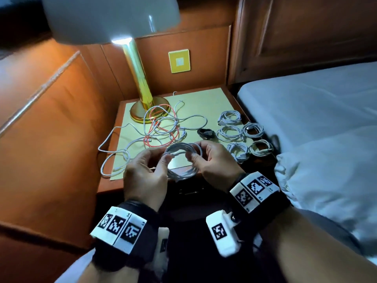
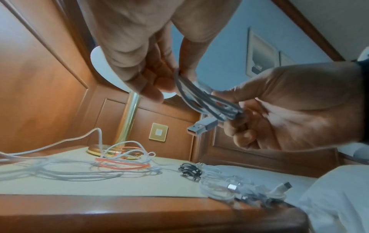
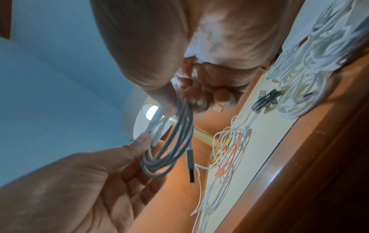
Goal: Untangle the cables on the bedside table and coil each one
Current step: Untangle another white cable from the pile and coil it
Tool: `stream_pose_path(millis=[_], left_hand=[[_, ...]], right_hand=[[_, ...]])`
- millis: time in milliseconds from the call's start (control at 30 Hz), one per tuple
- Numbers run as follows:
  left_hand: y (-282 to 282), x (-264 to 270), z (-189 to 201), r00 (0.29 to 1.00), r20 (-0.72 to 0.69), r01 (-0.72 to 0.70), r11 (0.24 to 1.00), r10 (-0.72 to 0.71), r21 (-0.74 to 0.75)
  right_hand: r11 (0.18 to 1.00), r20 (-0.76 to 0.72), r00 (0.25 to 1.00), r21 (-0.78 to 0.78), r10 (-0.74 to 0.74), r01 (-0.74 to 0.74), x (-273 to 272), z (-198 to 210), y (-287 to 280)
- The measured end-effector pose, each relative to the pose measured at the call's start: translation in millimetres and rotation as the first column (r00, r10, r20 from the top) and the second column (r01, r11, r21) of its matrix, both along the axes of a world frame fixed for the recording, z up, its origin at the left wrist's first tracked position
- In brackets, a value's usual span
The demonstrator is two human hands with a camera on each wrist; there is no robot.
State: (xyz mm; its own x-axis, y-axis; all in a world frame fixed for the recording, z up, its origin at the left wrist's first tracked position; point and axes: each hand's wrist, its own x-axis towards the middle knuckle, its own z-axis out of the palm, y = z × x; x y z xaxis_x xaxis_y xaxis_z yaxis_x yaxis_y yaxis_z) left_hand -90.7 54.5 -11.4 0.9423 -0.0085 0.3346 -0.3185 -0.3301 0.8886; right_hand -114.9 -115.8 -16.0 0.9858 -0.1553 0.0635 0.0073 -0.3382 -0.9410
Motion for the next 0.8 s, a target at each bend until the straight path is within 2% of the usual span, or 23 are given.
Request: stream_pose_path(millis=[200,333,433,533,633,700,800], left_hand=[[-46,-6,16,0.972,-0.104,0.186,0.961,-0.211,-0.205],[-59,-6,20,0.932,-0.191,0.284,0.948,-0.308,-0.145],[-67,-1,19,0.927,-0.244,0.27,0.958,-0.286,-0.1],[-74,-2,17,0.964,-0.07,0.265,0.951,-0.257,0.159],[-80,-3,14,0.925,0.13,0.295,0.889,-0.358,0.351],[-81,0,12,0.906,0.189,0.29,0.879,-0.38,0.379],[-82,4,12,0.905,0.22,0.275,0.897,-0.363,0.347]], right_hand=[[0.998,0.051,0.997,0.023,-0.052,0.051,-15,2,-39],[0.991,0.006,0.999,0.133,-0.037,0.035,-20,-6,-50],[0.959,-0.039,0.999,0.281,-0.005,0.015,-20,-12,-60],[0.964,-0.047,0.997,0.257,-0.057,0.067,-20,-11,-69],[0.985,-0.014,0.992,0.122,-0.122,0.123,-21,-9,-78],[0.992,-0.006,0.994,0.064,-0.111,0.111,-21,-7,-82],[0.995,-0.002,0.997,0.065,-0.077,0.077,-25,-1,-84]])
